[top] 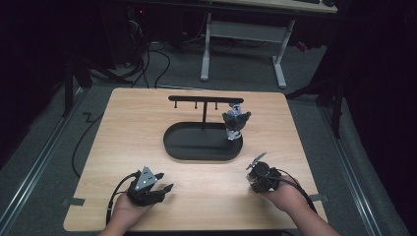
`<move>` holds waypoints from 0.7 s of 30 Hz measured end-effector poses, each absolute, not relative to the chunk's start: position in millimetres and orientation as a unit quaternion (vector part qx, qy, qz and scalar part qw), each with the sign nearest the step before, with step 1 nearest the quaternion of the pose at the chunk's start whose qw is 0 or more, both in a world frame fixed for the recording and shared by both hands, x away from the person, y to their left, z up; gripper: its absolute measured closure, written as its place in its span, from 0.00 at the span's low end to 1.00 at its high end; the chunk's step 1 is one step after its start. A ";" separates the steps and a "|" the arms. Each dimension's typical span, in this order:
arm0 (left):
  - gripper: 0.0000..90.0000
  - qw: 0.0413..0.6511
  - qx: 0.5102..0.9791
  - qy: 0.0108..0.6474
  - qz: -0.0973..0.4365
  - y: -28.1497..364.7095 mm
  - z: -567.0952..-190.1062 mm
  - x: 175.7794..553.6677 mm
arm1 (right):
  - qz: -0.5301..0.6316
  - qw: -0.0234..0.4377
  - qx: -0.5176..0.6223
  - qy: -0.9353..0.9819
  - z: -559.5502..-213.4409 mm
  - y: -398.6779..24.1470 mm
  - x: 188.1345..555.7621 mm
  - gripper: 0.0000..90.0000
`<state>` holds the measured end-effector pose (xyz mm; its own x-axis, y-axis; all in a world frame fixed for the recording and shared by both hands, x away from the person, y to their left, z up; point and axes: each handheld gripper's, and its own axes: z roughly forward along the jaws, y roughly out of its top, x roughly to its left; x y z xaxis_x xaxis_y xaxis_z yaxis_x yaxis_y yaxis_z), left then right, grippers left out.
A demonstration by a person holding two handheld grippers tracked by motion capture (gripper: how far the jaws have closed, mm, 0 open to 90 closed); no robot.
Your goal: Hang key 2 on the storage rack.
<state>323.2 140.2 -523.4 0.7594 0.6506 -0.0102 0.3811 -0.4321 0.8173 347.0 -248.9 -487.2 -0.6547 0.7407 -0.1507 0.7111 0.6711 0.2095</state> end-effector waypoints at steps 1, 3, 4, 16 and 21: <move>0.51 0.434 0.832 0.310 0.155 140.3 -523.4 323.3 | 0.064 0.111 0.398 0.908 -488.5 -248.3 348.0 0.71; 0.51 0.433 0.832 0.310 0.155 140.3 -523.5 323.3 | 0.063 0.108 0.399 0.908 -489.1 -248.2 350.1 0.72; 0.51 0.432 0.833 0.309 0.154 140.2 -523.4 323.3 | 0.063 0.106 0.401 0.908 -489.0 -248.2 350.8 0.73; 0.51 0.432 0.834 0.308 0.155 139.6 -523.9 323.4 | 0.087 0.097 0.425 0.896 -482.5 -253.7 359.2 0.90; 0.51 0.432 0.834 0.307 0.154 139.2 -523.8 323.0 | 0.081 0.093 0.424 0.897 -485.8 -254.3 359.2 0.90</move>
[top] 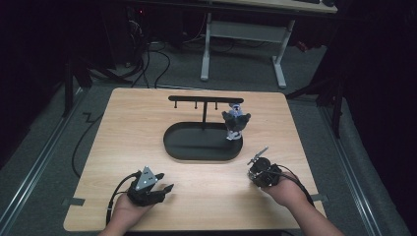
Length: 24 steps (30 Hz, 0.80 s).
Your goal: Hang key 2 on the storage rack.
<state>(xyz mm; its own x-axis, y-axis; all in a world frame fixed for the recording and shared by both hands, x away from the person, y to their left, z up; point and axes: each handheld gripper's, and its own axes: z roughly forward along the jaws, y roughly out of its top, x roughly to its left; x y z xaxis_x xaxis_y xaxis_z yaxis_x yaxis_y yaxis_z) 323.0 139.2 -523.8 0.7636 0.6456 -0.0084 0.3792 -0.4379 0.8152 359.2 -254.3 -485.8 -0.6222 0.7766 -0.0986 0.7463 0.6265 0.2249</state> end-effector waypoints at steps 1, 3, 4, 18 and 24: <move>0.51 0.432 0.834 0.307 0.153 139.4 -523.6 322.9 | 0.080 0.094 0.425 0.897 -486.6 -254.2 359.4 0.90; 0.51 0.431 0.834 0.307 0.154 139.7 -523.5 323.0 | 0.081 0.088 0.426 0.897 -487.5 -255.0 360.4 0.91; 0.51 0.431 0.835 0.307 0.153 139.7 -523.6 323.2 | 0.085 0.085 0.429 0.895 -487.7 -255.7 361.2 0.91; 0.51 0.433 0.834 0.304 0.154 138.9 -523.3 321.9 | 0.095 0.063 0.444 0.889 -487.9 -260.9 367.9 0.94; 0.51 0.434 0.833 0.306 0.154 138.9 -523.5 322.1 | 0.116 0.050 0.445 0.886 -487.8 -263.6 366.0 0.94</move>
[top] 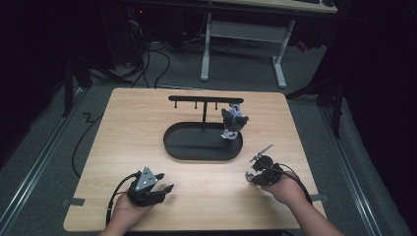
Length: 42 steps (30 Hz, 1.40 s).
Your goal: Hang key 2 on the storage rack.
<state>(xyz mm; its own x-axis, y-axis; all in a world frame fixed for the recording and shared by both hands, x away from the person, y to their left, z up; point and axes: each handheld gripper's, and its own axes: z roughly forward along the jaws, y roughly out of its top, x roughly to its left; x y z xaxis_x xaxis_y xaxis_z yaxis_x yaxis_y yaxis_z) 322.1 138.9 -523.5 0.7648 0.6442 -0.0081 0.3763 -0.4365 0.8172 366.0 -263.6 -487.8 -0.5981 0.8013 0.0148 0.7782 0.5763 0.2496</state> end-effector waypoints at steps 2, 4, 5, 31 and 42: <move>0.51 0.434 0.833 0.306 0.155 139.1 -523.4 322.2 | 0.123 0.052 0.444 0.886 -485.7 -265.0 364.5 0.94; 0.51 0.435 0.832 0.307 0.156 139.5 -523.4 322.7 | 0.129 0.052 0.445 0.885 -483.4 -266.3 363.1 0.94; 0.51 0.434 0.832 0.307 0.156 139.8 -523.3 322.7 | 0.134 0.050 0.444 0.885 -482.1 -267.3 362.6 0.94; 0.50 0.452 0.824 0.302 0.161 139.7 -522.0 323.0 | 0.198 0.062 0.431 0.878 -436.2 -267.1 356.9 0.94; 0.49 0.459 0.821 0.297 0.165 140.7 -520.6 320.0 | 0.210 0.063 0.427 0.877 -422.0 -255.1 368.2 0.94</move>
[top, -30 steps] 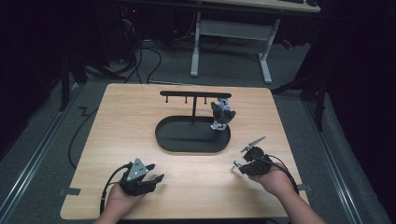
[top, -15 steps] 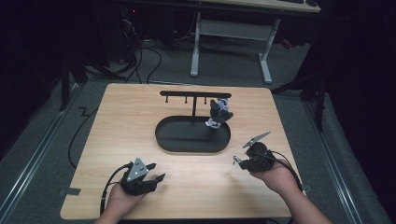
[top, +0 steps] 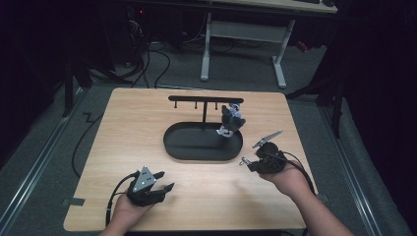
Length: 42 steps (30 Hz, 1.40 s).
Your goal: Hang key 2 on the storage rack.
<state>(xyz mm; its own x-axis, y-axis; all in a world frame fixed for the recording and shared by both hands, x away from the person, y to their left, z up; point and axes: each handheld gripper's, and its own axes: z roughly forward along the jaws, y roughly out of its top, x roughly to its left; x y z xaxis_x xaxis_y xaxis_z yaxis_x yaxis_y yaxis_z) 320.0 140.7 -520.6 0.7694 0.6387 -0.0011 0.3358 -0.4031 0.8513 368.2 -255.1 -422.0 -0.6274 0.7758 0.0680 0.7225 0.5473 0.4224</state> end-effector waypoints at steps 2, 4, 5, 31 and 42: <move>0.49 0.457 0.823 0.293 0.169 140.3 -520.2 319.2 | 0.210 0.065 0.425 0.878 -419.8 -251.7 370.4 0.94; 0.49 0.458 0.822 0.293 0.171 140.6 -519.3 319.0 | 0.212 0.065 0.422 0.879 -417.2 -247.8 373.1 0.94; 0.48 0.461 0.819 0.296 0.170 141.0 -518.8 319.1 | 0.214 0.064 0.420 0.880 -416.5 -246.3 374.1 0.94; 0.48 0.458 0.821 0.294 0.170 141.9 -519.9 319.4 | 0.223 0.056 0.395 0.889 -390.6 -200.6 407.0 0.94; 0.48 0.459 0.822 0.293 0.169 142.4 -519.9 320.4 | 0.229 0.056 0.403 0.884 -369.3 -195.7 429.7 0.94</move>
